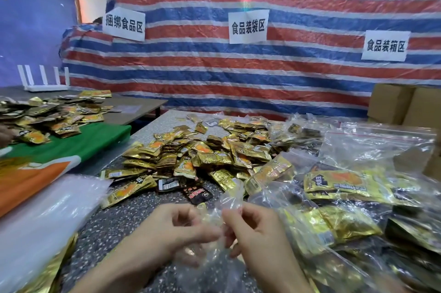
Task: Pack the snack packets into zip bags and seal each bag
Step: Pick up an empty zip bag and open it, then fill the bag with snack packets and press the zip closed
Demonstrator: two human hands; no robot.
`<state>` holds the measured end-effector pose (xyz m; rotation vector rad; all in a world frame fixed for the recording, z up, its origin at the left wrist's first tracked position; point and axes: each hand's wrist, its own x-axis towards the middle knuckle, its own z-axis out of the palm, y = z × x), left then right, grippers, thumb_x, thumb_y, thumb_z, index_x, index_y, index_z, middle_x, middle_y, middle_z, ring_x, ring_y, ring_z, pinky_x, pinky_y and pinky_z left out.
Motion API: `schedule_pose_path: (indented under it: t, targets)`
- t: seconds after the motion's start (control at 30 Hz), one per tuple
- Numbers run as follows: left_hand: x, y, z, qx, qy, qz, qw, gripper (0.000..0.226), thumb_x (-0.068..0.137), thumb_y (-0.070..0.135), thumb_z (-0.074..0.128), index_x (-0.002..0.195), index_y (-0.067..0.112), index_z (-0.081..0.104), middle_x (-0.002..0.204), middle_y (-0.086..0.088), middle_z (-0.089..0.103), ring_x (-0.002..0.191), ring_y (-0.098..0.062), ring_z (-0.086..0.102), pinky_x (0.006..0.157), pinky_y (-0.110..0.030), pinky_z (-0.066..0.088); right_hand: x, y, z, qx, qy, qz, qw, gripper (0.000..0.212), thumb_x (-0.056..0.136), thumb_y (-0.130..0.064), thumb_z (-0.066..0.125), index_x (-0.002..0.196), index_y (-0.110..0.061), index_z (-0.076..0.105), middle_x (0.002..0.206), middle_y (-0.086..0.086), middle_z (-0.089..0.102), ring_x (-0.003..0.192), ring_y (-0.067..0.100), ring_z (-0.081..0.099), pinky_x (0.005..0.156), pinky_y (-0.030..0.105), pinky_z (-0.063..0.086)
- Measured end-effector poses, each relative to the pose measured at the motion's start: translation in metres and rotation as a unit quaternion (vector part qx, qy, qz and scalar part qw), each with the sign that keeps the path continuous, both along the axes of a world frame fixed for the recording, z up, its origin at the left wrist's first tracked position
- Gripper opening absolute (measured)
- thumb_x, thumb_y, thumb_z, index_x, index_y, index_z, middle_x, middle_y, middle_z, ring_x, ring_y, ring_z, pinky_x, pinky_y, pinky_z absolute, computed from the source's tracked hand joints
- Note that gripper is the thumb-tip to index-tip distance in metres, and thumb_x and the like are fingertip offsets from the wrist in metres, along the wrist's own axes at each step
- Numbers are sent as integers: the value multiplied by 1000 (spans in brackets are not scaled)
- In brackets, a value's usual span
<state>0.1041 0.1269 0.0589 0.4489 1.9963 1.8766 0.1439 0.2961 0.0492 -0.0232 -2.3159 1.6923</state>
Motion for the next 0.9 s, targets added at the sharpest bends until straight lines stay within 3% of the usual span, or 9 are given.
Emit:
schedule_pose_path:
  t: [0.07, 0.2, 0.3, 0.37, 0.43, 0.5, 0.6, 0.77, 0.9]
  targets:
    - [0, -6, 4, -35, 15, 21, 999, 39, 64, 45, 90, 52, 18, 64, 61, -5, 63, 57, -14, 63, 53, -20, 51, 3, 7, 0, -2, -2, 28, 1000, 32, 91, -24, 70, 59, -18, 70, 59, 6, 66, 56, 14, 62, 65, 46, 55]
    - [-5, -17, 8, -24, 81, 184, 979, 38, 80, 25, 77, 47, 13, 61, 52, -5, 61, 49, -15, 64, 46, -21, 49, 12, 13, 2, -19, -26, 133, 991, 26, 83, -27, 78, 63, -11, 72, 58, 12, 65, 52, 17, 58, 53, 26, 48]
    - [-12, -22, 10, -38, 178, 281, 942, 35, 82, 31, 76, 54, 12, 66, 52, -1, 61, 47, -8, 55, 47, -24, 43, 9, 16, 3, -49, -30, 147, 987, 25, 76, -25, 79, 59, -10, 69, 56, 13, 62, 47, 16, 55, 50, 23, 44]
    - [-13, -19, 12, -52, 259, 332, 906, 29, 80, 40, 76, 61, 20, 70, 57, 4, 66, 50, -9, 56, 55, -29, 45, 4, 17, 4, -69, -44, 152, 985, 25, 72, -25, 76, 54, -11, 67, 53, 14, 59, 43, 19, 54, 46, 23, 43]
    - [-11, -11, 15, -25, 310, 348, 885, 21, 79, 44, 74, 67, 27, 72, 64, 5, 69, 49, -8, 59, 51, -26, 47, -1, 18, 8, -81, -55, 168, 981, 27, 71, -23, 73, 48, -14, 63, 49, 13, 55, 39, 20, 51, 42, 22, 39]
    - [-19, -2, 15, 20, 306, 313, 899, 28, 82, 48, 67, 69, 23, 71, 67, 5, 70, 53, -5, 62, 52, -26, 47, -8, 21, 15, -86, -56, 173, 980, 26, 69, -20, 69, 45, -15, 61, 44, 8, 52, 35, 19, 48, 41, 20, 34]
    - [-53, 9, 13, 80, 231, 253, 936, 49, 90, 52, 46, 71, 10, 66, 71, -2, 69, 58, 0, 61, 64, -32, 40, -24, 30, 31, -68, -68, 177, 980, 25, 67, -17, 63, 42, -15, 58, 44, 5, 50, 38, 18, 47, 43, 22, 35]
    - [-144, 33, -6, 10, 215, 262, 941, 16, 97, 23, 62, 83, 21, 69, 84, -1, 71, 66, -6, 63, 60, -24, 46, -55, 41, 54, -36, -126, 193, 972, 25, 66, -19, 63, 43, -16, 55, 44, 2, 47, 37, 16, 41, 42, 20, 33]
    - [-200, 50, -24, -24, 210, 282, 936, 12, 89, 15, 72, 90, 27, 69, 99, 2, 70, 85, -14, 66, 67, -26, 48, -72, 50, 59, 36, -151, 217, 964, 33, 73, -22, 71, 45, -16, 55, 45, 3, 47, 39, 17, 40, 43, 21, 32]
